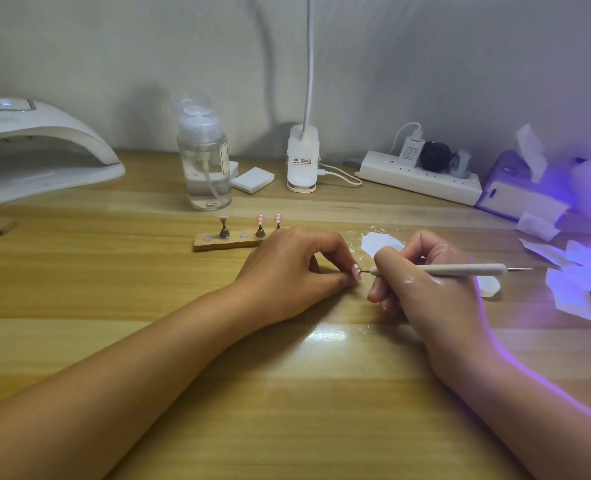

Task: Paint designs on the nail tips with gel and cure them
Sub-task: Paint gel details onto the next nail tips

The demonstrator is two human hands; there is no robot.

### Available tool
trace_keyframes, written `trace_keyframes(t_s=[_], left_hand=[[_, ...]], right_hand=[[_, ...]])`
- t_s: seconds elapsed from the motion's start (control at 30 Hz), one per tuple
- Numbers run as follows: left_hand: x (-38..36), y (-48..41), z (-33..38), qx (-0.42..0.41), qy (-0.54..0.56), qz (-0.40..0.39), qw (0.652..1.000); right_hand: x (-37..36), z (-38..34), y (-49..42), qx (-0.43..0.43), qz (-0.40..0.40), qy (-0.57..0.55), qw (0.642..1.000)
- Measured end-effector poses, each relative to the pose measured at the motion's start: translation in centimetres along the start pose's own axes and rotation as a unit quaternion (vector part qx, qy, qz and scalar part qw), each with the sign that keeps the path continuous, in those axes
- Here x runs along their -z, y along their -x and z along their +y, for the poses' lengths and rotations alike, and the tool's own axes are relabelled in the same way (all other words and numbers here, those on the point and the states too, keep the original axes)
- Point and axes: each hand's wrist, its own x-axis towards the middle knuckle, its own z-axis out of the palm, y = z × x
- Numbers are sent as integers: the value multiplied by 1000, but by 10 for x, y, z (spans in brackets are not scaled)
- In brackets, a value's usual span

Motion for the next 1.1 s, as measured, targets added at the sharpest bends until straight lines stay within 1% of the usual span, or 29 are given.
trace_keyframes(t_s=[0.23, 0.43, 0.63, 0.73, 1.0, 1.1], left_hand=[[0, 0, 0, -3, -5, 1, 1000], [-1, 1, -1, -9, -3, 3, 1000], [-1, 0, -2, -15, -4, 3, 1000], [-1, 0, -2, -13, -8, 5, 1000], [-1, 1, -2, -21, -14, 6, 1000], [-1, 1, -2, -22, -14, 7, 1000]], right_hand=[[-1, -3, 2, -17, 8, 6, 1000], [-1, -2, 2, -5, 4, 13, 1000], [1, 0, 0, 0, 30, -23, 999], [1, 1, 0, 0, 23, -28, 999], [0, 2, 0, -4, 13, 7, 1000], [-1, 1, 0, 1, 14, -5, 1000]])
